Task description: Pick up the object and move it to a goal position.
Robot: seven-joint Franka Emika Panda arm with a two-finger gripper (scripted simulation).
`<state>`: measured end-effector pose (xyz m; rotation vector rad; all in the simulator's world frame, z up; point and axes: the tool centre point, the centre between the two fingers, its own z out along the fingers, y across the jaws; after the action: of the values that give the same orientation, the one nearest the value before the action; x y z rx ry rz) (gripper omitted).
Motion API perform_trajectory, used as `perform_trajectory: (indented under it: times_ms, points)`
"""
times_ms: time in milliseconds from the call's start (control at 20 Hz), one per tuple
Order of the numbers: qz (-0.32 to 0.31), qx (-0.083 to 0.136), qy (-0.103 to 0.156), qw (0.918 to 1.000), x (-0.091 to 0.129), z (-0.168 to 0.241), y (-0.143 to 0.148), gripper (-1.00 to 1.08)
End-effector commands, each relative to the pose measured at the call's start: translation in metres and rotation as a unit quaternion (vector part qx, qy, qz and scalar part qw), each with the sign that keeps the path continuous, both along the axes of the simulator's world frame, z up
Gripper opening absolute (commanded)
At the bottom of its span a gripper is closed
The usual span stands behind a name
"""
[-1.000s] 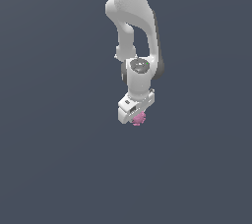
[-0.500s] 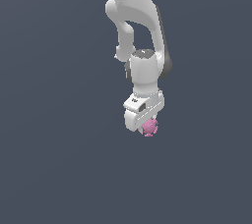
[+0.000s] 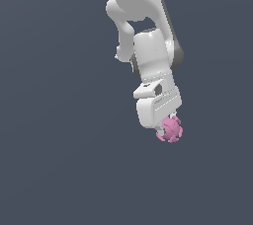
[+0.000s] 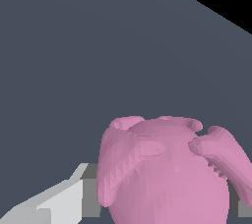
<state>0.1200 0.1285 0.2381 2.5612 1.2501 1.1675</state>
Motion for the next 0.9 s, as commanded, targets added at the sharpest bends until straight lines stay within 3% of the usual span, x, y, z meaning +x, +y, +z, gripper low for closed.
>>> perform_trajectory:
  times_ms: [0, 350, 850]
  points:
    - [0.012, 0.01, -0.039, 0.9991, 0.007, 0.027, 0.008, -1.0]
    - [0.04, 0.033, -0.129, 0.9903, 0.014, 0.094, 0.025, -1.0]
    - [0.077, 0.063, -0.237, 0.9663, 0.004, 0.175, 0.044, -1.0]
